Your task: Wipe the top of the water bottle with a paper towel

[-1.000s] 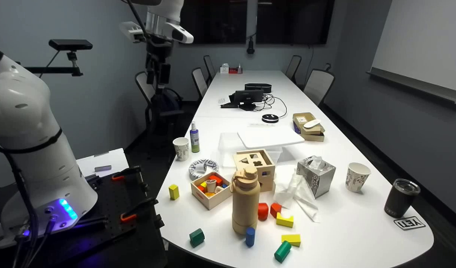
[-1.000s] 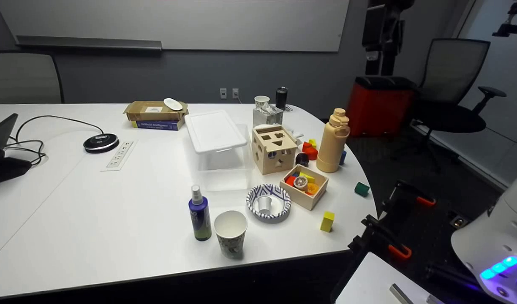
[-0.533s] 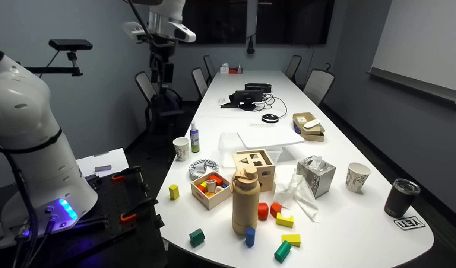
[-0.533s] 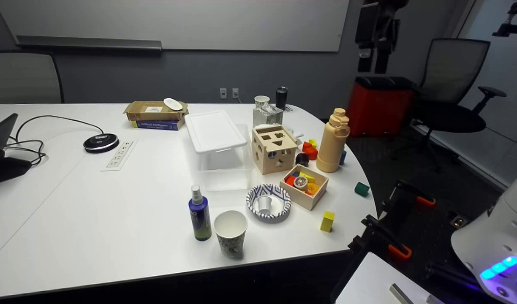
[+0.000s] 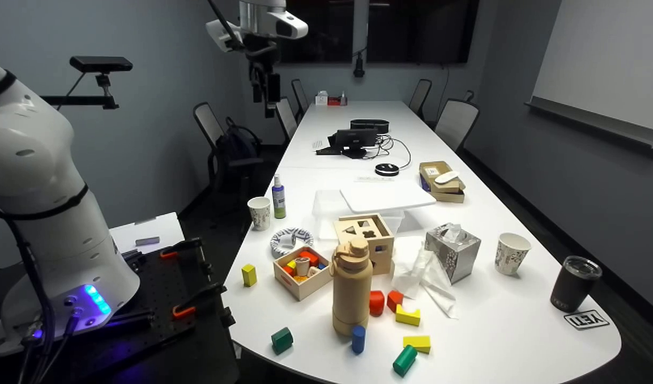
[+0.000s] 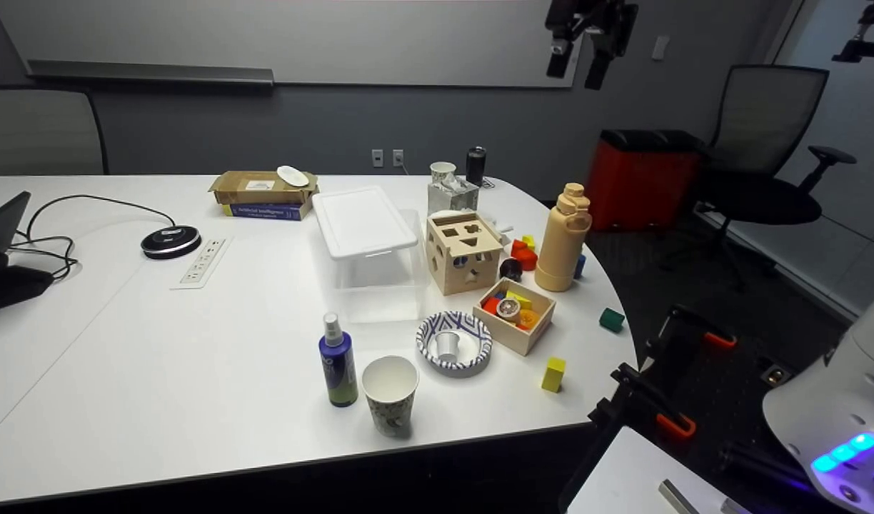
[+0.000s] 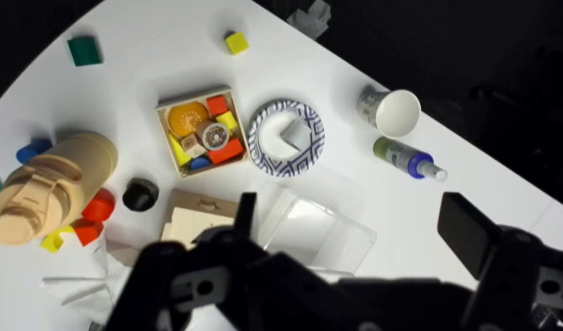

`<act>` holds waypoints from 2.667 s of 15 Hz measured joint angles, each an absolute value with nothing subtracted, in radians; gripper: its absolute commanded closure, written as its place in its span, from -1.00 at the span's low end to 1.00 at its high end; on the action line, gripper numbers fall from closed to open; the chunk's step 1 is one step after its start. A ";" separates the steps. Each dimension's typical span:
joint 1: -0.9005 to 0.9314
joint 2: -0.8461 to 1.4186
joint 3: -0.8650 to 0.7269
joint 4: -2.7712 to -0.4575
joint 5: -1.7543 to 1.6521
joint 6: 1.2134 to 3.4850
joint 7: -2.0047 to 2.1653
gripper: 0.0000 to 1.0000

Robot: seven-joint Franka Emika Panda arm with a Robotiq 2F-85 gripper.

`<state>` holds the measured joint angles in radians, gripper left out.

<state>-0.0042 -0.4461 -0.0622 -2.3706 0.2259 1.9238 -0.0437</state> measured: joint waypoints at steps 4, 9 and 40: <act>-0.006 -0.346 -0.098 -2.251 0.318 2.032 -0.032 -1.00; -0.016 -0.158 -0.134 -2.078 0.449 2.238 -0.032 -1.00; -0.225 1.016 -0.098 -1.250 0.386 2.445 0.249 -1.00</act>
